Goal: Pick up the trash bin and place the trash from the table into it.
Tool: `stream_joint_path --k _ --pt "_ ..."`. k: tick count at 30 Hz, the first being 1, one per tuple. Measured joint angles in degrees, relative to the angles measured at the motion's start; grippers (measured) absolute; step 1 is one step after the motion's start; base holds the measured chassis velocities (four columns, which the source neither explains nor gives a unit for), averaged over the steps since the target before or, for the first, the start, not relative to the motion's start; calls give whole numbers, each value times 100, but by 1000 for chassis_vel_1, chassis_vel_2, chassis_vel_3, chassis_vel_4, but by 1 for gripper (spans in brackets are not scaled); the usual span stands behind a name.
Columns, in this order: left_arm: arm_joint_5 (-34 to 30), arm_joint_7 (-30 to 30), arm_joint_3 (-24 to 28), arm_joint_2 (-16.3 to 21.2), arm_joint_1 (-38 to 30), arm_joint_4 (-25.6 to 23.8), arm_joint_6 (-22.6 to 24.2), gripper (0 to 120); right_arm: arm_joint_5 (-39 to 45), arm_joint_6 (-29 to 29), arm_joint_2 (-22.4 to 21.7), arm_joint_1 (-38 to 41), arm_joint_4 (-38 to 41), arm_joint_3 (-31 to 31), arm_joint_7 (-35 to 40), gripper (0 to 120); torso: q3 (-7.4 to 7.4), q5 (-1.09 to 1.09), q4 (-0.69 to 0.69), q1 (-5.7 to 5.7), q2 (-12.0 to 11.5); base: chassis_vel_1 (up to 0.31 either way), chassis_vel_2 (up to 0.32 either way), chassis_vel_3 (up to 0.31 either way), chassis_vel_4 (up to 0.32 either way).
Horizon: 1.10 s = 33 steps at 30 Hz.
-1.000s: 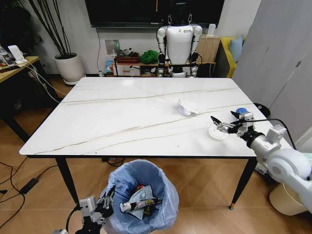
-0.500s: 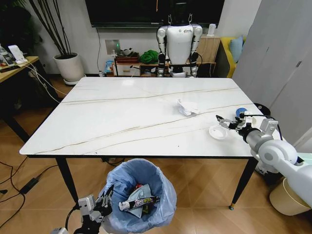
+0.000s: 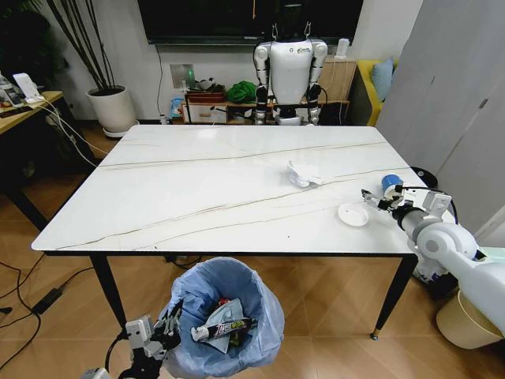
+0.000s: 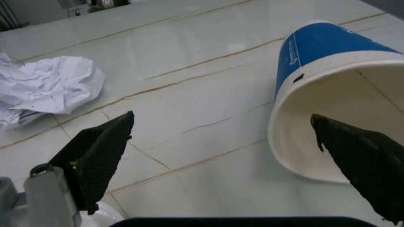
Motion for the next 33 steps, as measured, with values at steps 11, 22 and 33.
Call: stream_joint_path --k 11,22,33 --pt "19 0 -13 -76 -15 28 0 0 -462 206 -62 160 -482 -221 -653 65 0 0 0 0 0 0 0 0 0" --pt "15 0 -14 -82 -45 80 -3 0 -575 320 -70 199 -720 -260 -839 26 0 0 0 0 0 0 0 0 0" --pt "9 -2 9 -73 -67 105 -4 0 -582 363 -147 210 -732 -250 -937 0 0 -1 0 0 0 0 0 0 0"
